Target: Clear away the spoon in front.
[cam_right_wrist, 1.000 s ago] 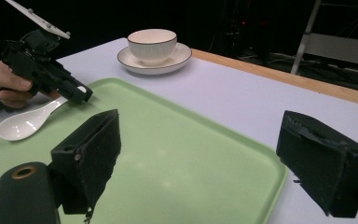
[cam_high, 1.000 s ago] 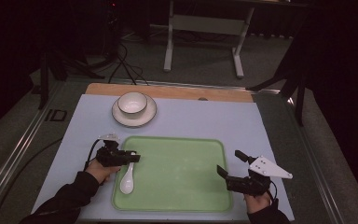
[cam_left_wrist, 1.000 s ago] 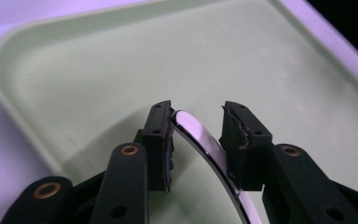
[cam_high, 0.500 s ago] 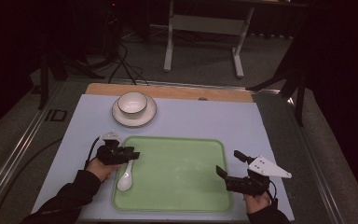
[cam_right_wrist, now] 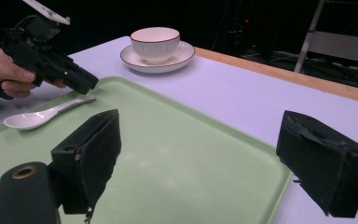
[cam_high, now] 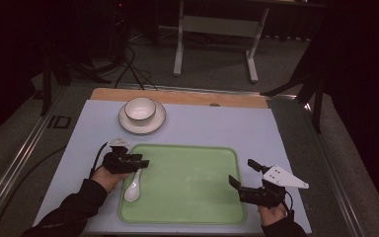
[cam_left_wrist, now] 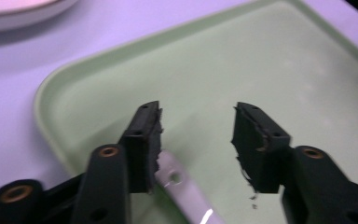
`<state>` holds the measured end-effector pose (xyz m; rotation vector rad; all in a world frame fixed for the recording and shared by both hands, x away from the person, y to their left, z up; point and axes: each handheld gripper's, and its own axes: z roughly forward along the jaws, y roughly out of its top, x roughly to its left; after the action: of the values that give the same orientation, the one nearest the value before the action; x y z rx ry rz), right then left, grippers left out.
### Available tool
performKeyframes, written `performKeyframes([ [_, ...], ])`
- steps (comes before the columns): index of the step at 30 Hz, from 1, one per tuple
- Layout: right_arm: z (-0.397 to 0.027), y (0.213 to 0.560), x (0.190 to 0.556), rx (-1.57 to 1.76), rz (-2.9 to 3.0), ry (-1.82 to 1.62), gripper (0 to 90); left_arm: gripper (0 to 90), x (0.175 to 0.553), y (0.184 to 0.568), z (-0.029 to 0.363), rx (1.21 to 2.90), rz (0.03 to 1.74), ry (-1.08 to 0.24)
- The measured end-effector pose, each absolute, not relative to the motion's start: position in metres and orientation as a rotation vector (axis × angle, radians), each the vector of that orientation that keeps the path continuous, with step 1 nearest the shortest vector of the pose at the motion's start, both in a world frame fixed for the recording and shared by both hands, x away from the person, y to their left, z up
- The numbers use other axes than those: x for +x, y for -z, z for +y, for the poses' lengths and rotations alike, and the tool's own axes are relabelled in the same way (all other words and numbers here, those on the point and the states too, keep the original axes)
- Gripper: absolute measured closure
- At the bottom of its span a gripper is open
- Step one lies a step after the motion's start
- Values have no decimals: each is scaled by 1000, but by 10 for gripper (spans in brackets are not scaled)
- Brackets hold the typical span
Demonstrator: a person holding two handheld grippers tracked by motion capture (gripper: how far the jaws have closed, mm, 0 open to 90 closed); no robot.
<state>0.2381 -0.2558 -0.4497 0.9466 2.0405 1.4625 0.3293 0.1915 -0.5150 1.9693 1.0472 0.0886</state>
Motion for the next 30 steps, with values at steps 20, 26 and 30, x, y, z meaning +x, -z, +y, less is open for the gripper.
performKeyframes([
  [20, -255, 450, 238, 945, 2042, -1459, 136, 46, 312, 472, 192, 1851, 934, 11],
  [26, -255, 450, 238, 946, 2045, -1457, 136, 15, 297, 465, 195, 1862, 898, -37],
  [30, -255, 450, 238, 944, 2047, -1456, 136, 15, 290, 462, 199, 1849, 896, -59],
])
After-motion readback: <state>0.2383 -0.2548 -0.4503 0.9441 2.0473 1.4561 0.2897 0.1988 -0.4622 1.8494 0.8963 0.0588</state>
